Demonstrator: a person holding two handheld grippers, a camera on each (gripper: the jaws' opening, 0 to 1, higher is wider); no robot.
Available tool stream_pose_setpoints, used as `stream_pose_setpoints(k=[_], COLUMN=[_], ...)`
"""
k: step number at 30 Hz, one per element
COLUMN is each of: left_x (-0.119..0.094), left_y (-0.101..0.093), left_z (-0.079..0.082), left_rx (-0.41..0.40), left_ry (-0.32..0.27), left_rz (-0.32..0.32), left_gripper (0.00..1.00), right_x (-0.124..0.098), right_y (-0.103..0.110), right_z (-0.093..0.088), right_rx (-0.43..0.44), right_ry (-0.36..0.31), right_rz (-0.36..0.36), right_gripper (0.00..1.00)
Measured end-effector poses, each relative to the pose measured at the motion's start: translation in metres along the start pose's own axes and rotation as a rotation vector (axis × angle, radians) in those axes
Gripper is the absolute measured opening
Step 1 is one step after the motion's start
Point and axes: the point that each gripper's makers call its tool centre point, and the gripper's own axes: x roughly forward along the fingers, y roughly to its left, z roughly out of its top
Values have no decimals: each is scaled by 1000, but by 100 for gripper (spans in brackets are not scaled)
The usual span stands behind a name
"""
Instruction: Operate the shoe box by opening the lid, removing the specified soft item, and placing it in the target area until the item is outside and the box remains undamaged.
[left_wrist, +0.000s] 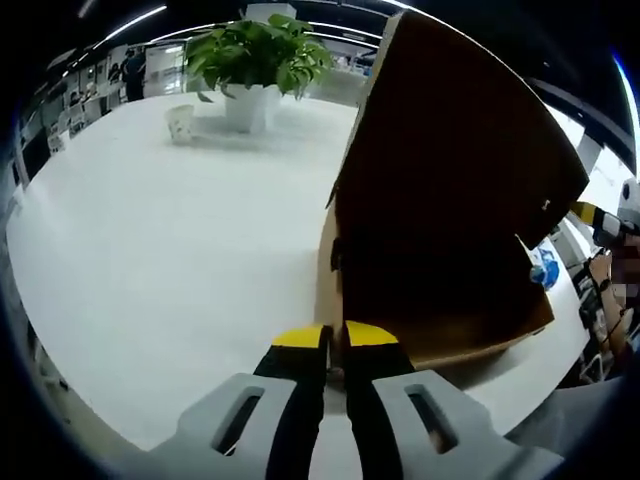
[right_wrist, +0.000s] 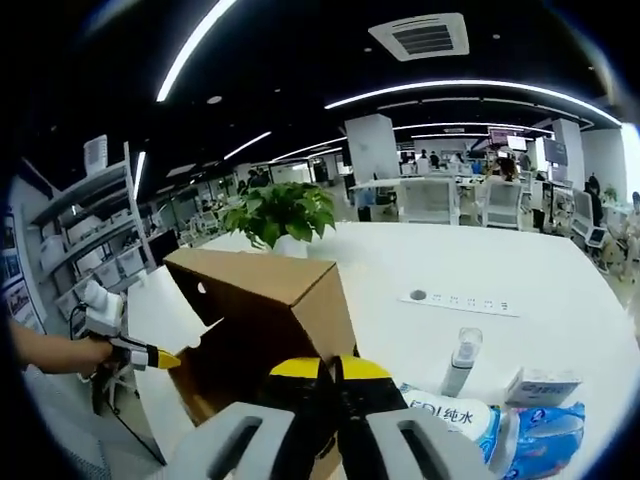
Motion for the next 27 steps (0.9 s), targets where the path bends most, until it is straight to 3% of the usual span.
stream_pose_setpoints(k=[8, 27], left_x=[-5, -36], left_y=[-1, -16], left_z=[10, 67], left_rx=[41, 157], left_ry=[-36, -184], left_rz=[-12, -47], left_gripper=[4, 9], right_x=[-8, -14], right_y=[8, 15], right_z=[-15, -34], right_rx=[21, 17], right_ry=[7, 29], right_rz=[14, 18], right_gripper=[0, 1])
